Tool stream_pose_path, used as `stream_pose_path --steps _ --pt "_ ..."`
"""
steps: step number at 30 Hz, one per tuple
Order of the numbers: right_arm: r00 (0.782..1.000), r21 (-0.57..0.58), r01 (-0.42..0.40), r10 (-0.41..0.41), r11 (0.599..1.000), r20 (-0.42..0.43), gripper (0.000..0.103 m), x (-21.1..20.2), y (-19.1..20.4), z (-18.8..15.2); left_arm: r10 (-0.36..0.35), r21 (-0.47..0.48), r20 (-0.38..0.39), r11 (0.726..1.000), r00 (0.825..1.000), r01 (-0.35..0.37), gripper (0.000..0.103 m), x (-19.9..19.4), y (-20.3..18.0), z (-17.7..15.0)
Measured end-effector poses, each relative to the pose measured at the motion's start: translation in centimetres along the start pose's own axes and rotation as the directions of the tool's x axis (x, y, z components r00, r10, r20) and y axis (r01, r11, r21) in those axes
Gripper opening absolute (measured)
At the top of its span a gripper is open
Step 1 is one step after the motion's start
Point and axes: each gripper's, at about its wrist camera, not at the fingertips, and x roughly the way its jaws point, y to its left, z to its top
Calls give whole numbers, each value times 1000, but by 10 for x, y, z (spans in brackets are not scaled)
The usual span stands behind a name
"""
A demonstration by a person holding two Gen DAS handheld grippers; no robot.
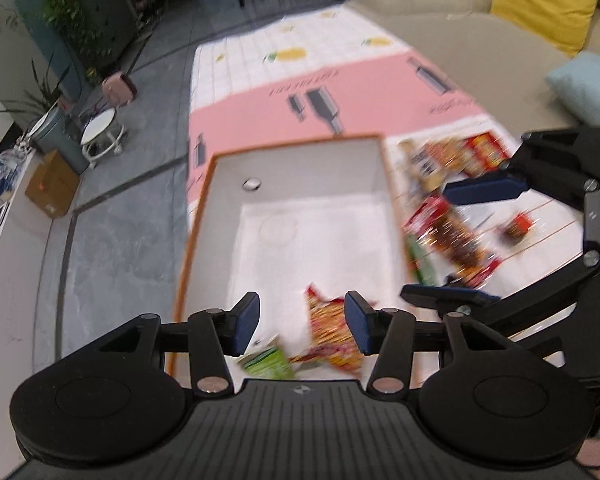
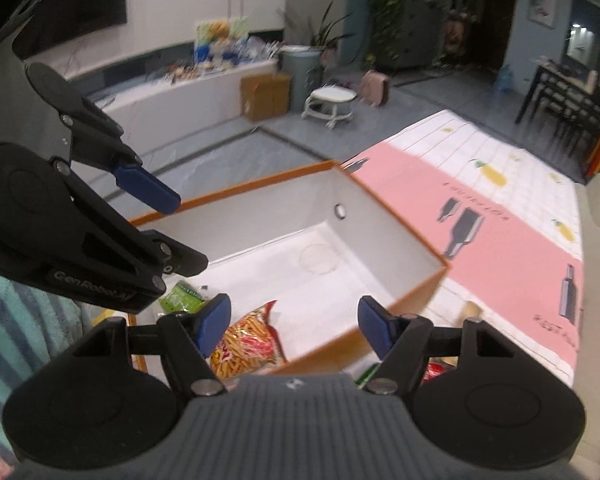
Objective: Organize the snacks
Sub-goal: 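Open both grippers to drop the bags into the box, then grasp the dark green seaweed pack with the left gripper while the right grasps the red-wrapped egg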
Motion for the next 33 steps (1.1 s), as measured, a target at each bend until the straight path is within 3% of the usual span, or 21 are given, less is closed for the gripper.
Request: stream_pose_path --steps 7,12,23,33 --pt "992 60 75 -81 995 101 68 -42 -11 -30 -37 -30 87 999 996 40 62 -20 -36 1" --pt "981 89 134 -145 987 129 68 -59 -20 -59 -66 -67 110 995 992 74 64 -21 -60 -2" --pt "967 250 237 -254 939 36 68 -49 -71 -130 -118 -48 62 991 991 121 64 18 -111 -12" --pt "972 346 231 -232 909 -41 68 -23 -101 -164 -115 -50 -28 992 993 113 66 73 -133 -29"
